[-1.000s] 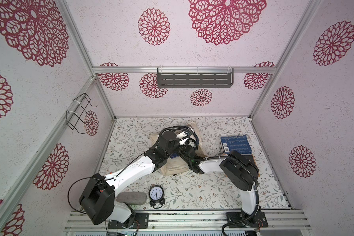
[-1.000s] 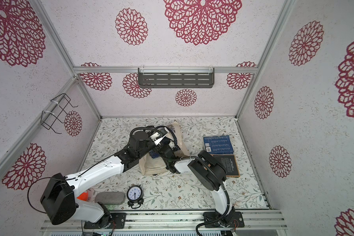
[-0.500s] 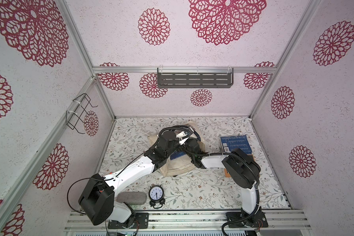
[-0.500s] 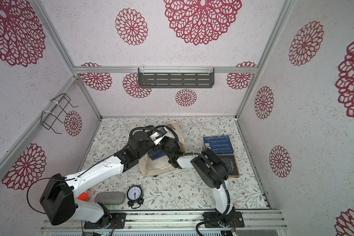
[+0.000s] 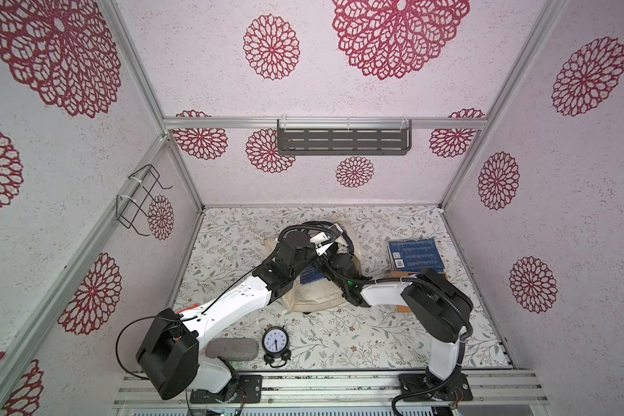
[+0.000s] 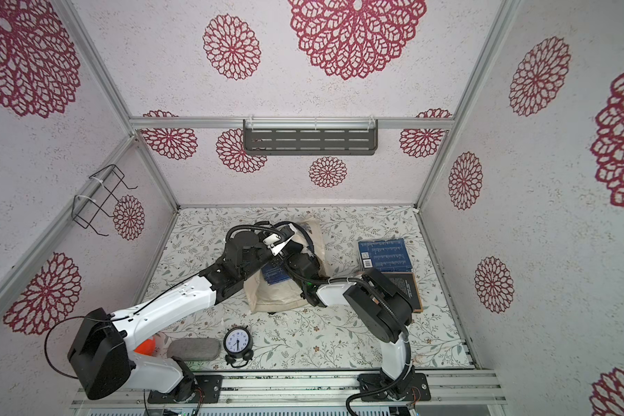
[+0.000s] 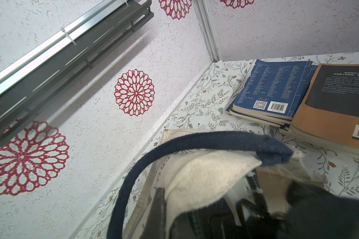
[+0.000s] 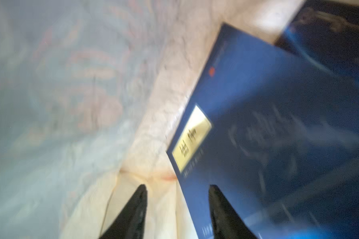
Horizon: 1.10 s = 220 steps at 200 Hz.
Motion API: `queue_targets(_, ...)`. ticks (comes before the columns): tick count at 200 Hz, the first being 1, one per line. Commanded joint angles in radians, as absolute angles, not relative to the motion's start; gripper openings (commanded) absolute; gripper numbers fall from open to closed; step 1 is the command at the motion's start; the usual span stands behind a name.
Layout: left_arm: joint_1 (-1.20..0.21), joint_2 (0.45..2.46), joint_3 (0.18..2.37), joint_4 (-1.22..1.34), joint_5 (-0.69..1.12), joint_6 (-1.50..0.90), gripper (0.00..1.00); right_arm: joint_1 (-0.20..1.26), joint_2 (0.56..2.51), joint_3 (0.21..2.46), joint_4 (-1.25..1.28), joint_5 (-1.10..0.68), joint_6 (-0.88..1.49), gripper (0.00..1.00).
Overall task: Take out the books from the canvas bag
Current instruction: Pick up the book from the canvas bag.
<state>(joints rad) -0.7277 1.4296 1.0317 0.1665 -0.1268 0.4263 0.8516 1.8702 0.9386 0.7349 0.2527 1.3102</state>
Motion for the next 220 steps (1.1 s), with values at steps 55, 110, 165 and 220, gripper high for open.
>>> queue_targets(55, -0.734, 1.404, 1.054, 0.27, -0.139, 0.446, 0.0, 0.951, 1.855, 0.949, 0.606, 0.374, 1.493, 0.59)
queue_targets(110, -0.743, 1.404, 1.052, 0.264, -0.135, 0.453, 0.0, 0.934, 1.929, 1.0, 0.602, 0.362, 1.559, 0.58)
queue_targets(165, -0.744, 1.401, 1.054, 0.255, -0.122, 0.449, 0.0, 0.902, 1.97, 1.032, 0.554, 0.364, 1.587, 0.55)
queue_targets(220, -0.753, 1.402, 1.055, 0.244, -0.108, 0.448, 0.0, 0.844, 2.016, 1.077, 0.666, 0.323, 1.493, 0.47)
